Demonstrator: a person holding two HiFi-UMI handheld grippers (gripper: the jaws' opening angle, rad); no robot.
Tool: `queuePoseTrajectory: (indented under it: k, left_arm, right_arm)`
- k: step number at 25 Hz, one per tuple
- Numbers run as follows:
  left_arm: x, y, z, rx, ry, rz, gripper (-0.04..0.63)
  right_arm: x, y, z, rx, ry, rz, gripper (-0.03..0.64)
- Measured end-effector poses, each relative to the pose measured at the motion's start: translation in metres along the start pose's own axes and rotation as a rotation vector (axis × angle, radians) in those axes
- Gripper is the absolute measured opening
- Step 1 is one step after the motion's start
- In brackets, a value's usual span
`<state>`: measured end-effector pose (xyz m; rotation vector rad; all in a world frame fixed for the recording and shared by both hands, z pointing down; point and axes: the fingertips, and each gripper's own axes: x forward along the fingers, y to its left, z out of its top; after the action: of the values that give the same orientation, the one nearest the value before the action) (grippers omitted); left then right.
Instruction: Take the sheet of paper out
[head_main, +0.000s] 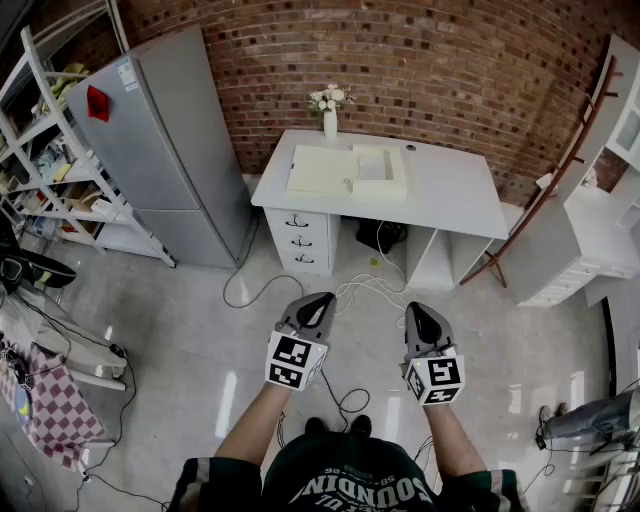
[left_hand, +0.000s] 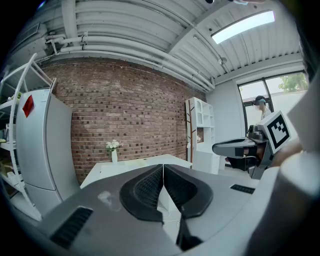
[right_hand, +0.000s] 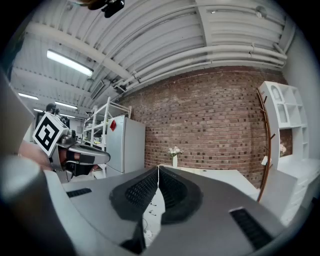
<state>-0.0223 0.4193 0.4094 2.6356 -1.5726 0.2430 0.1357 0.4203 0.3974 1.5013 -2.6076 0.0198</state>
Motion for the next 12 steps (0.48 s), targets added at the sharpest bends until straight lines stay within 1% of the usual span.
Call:
queuePoseTrajectory:
  k: [7, 12]
  left_arm:
    - [0.001, -0.001, -0.005, -0.011, 0.009, -0.005, 0.014]
    - [-0.003, 0.003, -0.010, -0.012, 0.018, -0.003, 0.014]
  right_arm:
    - [0.003, 0.007, 0.001, -0.020, -0.005, 0.018, 0.071]
    - [0.007, 0.013, -0.008, -0.003, 0.023, 0.040, 0.070]
